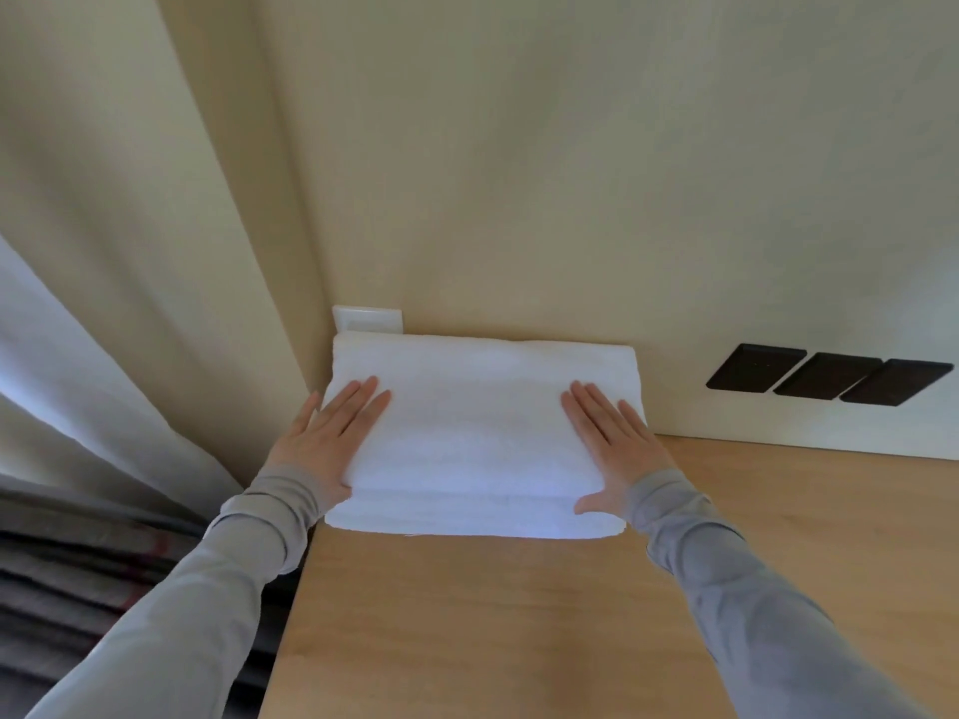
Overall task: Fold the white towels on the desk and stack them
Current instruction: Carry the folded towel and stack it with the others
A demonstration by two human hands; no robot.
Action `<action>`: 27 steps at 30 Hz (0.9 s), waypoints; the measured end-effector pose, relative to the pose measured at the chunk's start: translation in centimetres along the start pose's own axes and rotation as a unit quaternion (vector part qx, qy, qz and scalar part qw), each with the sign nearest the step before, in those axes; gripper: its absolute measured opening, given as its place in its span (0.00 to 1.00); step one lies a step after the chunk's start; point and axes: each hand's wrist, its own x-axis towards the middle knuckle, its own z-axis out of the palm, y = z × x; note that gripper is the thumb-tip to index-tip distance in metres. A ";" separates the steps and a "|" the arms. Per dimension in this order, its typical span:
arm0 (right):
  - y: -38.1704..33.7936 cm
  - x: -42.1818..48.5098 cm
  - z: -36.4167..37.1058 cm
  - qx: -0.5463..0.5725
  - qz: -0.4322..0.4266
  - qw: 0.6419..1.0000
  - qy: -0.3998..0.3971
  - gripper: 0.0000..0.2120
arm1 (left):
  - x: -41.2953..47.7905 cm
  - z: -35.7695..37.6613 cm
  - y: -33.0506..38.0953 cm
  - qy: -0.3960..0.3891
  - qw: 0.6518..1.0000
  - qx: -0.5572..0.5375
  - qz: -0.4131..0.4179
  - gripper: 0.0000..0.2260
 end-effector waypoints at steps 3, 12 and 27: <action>0.9 -1.2 0.4 -0.003 0.018 1.000 -0.016 0.62 | -0.2 -0.1 0.6 0.009 1.000 -0.002 -0.006 0.51; -0.4 -1.9 -0.9 0.097 0.044 0.994 -0.032 0.51 | 0.5 -2.4 1.5 -0.013 0.991 -0.133 0.001 0.45; -0.8 -5.6 -5.6 0.211 0.137 0.965 0.076 0.28 | 2.7 -6.8 13.1 0.046 0.986 -0.156 0.043 0.25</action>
